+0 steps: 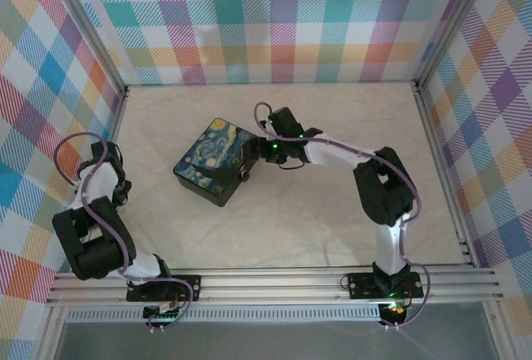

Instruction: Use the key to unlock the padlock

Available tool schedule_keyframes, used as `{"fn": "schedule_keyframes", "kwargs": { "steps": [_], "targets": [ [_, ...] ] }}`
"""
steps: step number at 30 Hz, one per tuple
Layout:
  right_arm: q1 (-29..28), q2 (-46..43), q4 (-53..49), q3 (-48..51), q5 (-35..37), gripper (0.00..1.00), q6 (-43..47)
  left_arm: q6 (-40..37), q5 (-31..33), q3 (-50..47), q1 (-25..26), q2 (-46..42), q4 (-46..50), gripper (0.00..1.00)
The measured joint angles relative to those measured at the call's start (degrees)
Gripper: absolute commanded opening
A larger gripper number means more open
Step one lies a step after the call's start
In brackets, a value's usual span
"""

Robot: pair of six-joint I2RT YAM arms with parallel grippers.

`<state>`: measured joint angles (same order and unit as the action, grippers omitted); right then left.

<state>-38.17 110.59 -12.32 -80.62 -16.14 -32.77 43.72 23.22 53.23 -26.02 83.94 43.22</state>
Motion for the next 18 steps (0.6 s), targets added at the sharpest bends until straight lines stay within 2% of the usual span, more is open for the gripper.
{"fn": "schedule_keyframes", "kwargs": {
  "steps": [6,18],
  "targets": [
    [0.3,-7.4,-0.7,1.2,0.5,0.73,3.2,0.4,0.1,2.1,-1.8,5.0,-0.9,0.61],
    [0.3,-7.0,-2.3,2.0,0.0,0.72,5.2,1.5,-2.0,3.0,-2.4,11.8,-4.9,0.56]
  ]
}}
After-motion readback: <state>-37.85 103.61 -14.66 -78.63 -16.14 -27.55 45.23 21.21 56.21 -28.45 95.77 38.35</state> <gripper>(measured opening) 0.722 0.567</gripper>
